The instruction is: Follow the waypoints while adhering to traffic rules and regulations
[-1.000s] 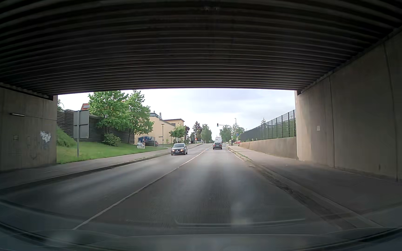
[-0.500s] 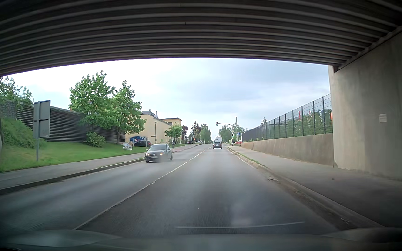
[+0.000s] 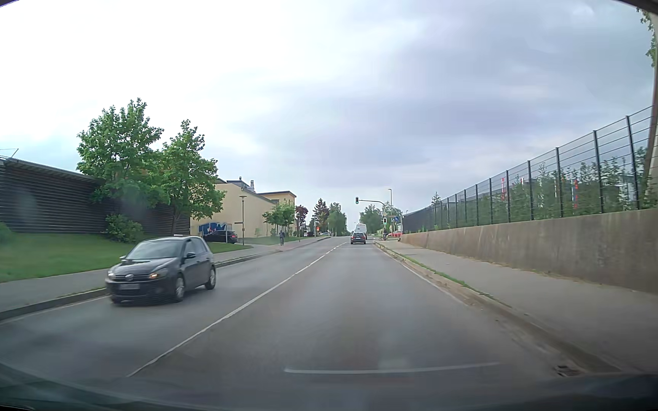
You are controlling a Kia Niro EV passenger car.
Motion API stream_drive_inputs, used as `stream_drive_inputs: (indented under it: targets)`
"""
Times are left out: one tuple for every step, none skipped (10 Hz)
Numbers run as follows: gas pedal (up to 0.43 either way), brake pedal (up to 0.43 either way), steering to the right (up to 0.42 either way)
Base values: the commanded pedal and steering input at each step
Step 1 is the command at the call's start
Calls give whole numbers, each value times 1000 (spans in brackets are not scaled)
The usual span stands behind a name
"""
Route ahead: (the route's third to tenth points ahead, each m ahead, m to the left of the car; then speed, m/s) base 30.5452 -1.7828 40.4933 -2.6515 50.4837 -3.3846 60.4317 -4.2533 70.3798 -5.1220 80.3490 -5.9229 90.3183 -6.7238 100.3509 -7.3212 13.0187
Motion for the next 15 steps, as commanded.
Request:
stream_drive_inputs:
  targets:
    - [130,0,0]
    - [130,0,0]
    - [130,0,0]
    - [130,0,0]
    - [130,0,0]
    - [130,0,0]
    - [130,0,0]
    - [130,0,1]
    - [130,0,1]
    - [130,0,1]
    - [138,0,1]
    - [177,0,1]
    - [189,0,1]
    - [189,0,1]
    - [189,0,1]
